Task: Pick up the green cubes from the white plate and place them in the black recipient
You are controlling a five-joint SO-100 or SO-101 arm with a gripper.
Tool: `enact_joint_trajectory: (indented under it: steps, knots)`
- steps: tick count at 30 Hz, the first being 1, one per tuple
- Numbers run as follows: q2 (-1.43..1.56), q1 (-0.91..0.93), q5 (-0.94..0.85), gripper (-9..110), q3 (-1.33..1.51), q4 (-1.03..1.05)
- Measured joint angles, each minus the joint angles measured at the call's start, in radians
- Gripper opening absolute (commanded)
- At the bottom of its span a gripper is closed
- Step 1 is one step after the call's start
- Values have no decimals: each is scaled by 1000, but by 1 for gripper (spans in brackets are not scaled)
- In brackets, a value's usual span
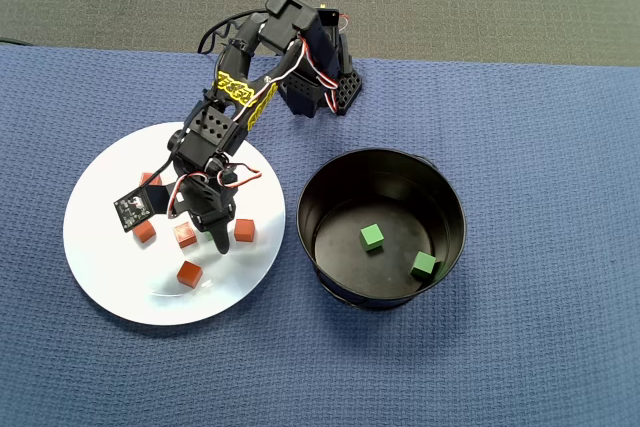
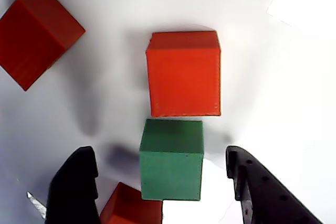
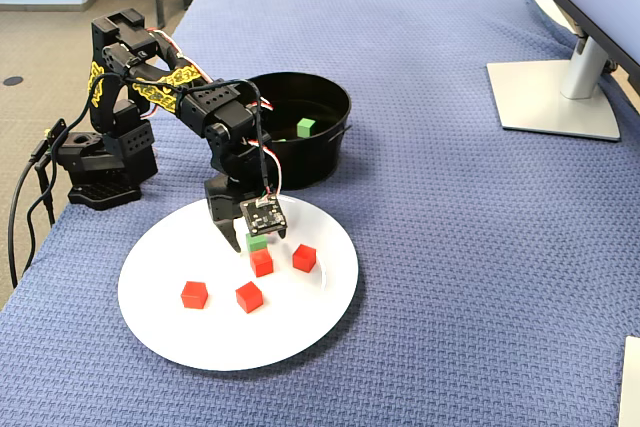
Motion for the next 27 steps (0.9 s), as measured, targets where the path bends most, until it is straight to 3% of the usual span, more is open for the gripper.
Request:
enact_joint_trajectory:
  steps: [2,5,16,27]
  knots:
    - [0,0,0,17,3,0]
    - [0,0,0,1,9,-6]
    - [23,0,25,0,-11,21]
    - [466,-41,201,0,-87,273]
